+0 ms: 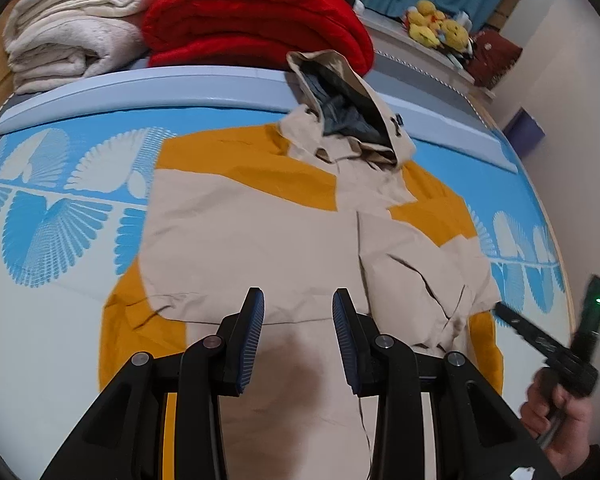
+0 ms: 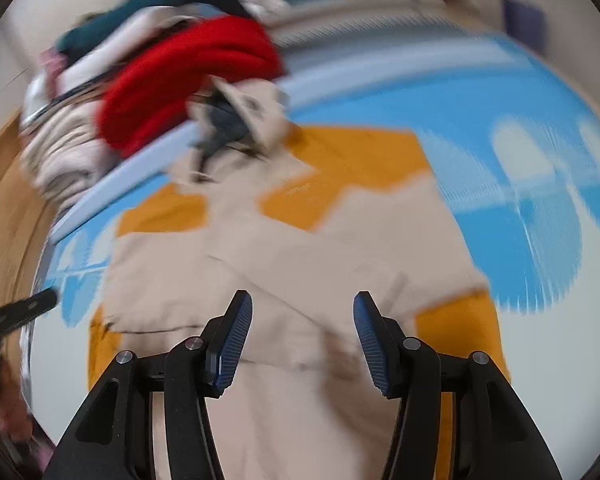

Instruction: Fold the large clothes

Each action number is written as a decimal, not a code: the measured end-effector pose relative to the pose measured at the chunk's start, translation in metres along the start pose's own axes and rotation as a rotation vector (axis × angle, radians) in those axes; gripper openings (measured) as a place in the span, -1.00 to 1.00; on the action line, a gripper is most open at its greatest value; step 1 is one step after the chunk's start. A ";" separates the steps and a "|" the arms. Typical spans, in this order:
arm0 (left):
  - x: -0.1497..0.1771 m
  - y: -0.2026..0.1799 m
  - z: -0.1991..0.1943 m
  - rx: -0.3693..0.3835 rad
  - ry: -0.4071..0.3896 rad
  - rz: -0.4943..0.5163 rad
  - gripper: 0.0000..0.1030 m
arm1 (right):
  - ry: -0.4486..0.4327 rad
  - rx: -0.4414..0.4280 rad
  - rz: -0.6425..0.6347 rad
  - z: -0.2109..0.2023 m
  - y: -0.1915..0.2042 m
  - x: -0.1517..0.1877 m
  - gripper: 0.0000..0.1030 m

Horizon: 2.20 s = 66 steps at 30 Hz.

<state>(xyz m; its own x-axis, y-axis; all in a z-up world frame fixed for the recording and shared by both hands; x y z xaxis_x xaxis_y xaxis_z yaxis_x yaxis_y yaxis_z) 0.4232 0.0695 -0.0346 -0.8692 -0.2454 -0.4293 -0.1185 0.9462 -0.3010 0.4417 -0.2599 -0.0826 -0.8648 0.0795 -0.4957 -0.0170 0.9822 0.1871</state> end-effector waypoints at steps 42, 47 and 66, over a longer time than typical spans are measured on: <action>0.049 -0.094 0.076 0.111 0.172 0.252 -0.22 | 0.267 -0.192 0.482 0.084 -0.054 0.044 0.02; 0.056 -0.101 0.081 0.121 0.189 0.284 -0.22 | 0.290 -0.219 0.500 0.097 -0.051 0.048 -0.26; 0.047 -0.107 0.074 0.134 0.099 0.269 -0.34 | 0.042 -0.751 0.145 0.019 0.076 -0.008 -0.86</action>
<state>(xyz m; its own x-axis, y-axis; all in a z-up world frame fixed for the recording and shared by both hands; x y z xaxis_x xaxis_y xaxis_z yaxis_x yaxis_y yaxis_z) 0.4302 -0.0592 -0.0855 -0.9041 0.0380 -0.4255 0.1807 0.9366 -0.3003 0.4571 -0.1824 -0.0804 -0.9025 0.1775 -0.3924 -0.2254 0.5818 0.7815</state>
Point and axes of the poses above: each gripper's, at about its wrist camera, not at the fingertips, and z roughly the way its jaws point, y to its left, x to its underside, the point moved 5 cm from there along z, roughly the way its jaws point, and after that the axes turned 6 degrees about -z, right-handed, at the moved point
